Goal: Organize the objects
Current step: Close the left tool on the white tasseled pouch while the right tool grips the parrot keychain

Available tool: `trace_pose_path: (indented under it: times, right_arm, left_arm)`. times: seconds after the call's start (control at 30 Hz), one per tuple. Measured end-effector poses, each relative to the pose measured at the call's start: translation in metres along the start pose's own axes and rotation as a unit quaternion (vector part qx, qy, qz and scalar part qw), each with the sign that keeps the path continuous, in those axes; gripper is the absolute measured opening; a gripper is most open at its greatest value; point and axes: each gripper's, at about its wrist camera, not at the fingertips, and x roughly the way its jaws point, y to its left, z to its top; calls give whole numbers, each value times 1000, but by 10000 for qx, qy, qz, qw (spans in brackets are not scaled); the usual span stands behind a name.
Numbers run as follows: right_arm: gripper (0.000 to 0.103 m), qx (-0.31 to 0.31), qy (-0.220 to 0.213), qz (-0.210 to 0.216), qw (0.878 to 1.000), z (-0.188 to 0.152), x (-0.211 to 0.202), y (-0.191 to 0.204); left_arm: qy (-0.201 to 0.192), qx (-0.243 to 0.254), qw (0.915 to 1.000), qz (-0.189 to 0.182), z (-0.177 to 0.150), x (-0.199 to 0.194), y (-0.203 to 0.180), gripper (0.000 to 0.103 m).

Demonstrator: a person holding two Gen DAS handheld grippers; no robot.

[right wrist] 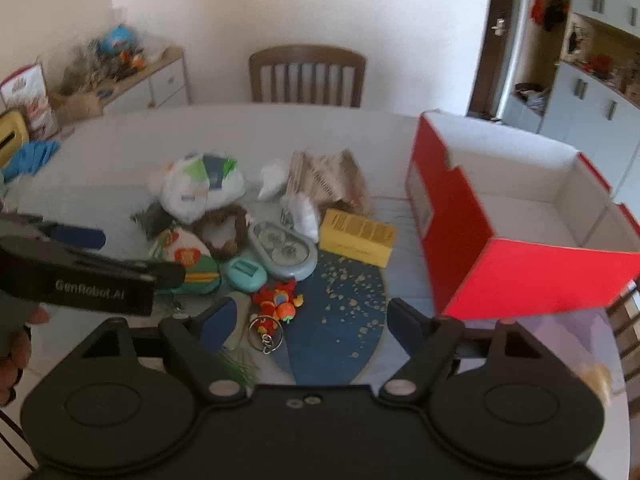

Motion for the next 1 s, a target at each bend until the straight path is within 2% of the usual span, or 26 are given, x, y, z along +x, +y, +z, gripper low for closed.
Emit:
trace_pose_path:
  times: [0.2, 0.3, 0.43, 0.67, 1.0]
  right_arm:
    - [71, -131, 336, 268, 9990, 1, 36, -3]
    - [66, -203, 468, 421, 9978, 4, 50, -1]
    - [65, -366, 540, 516, 9965, 8, 62, 5]
    - [58, -201, 579, 676, 9958, 12, 67, 0]
    - [49, 33, 722, 644, 9953, 10, 73, -6]
  left_arm:
    - [143, -78, 9999, 14, 1, 19, 3, 98]
    - [217, -21, 9998, 15, 1, 27, 3, 92]
    - [239, -31, 9997, -23, 2, 33, 3, 85]
    - [205, -44, 9995, -235, 5, 37, -1, 62]
    - [145, -106, 9995, -261, 3, 35, 1, 59]
